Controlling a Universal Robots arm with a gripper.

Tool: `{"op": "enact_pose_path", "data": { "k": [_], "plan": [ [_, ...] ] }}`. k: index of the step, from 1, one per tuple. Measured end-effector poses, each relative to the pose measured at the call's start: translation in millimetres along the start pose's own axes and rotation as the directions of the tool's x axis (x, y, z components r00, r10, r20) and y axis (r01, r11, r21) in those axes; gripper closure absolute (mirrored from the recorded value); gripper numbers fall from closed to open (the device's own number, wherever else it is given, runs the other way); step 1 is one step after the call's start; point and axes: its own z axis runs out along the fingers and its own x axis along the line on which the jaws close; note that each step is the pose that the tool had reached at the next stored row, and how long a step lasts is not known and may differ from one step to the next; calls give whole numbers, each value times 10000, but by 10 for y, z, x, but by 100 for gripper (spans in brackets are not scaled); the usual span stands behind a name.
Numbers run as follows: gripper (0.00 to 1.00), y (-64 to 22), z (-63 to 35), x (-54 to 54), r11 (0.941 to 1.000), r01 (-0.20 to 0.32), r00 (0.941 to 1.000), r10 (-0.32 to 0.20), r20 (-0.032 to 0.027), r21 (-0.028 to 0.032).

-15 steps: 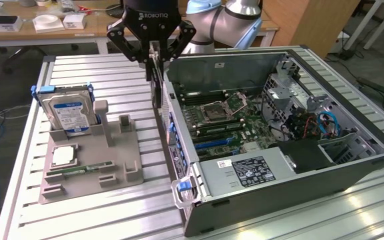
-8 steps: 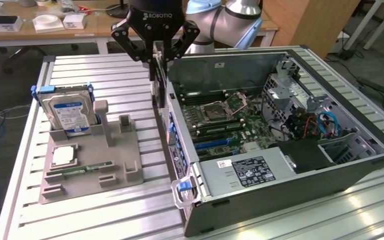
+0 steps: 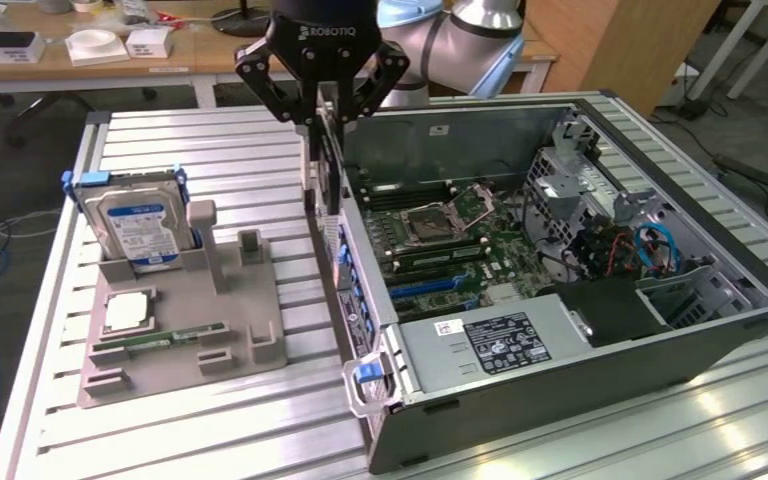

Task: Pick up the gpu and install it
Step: 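Pick up the gpu and move the gpu toward the slot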

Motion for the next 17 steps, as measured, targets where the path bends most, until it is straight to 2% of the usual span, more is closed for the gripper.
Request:
{"op": "enact_pose_path", "data": {
  "k": [17],
  "plan": [
    [73, 3, 8, -257, 10000, 0, 10000, 0, 0, -17]
  ]
}}
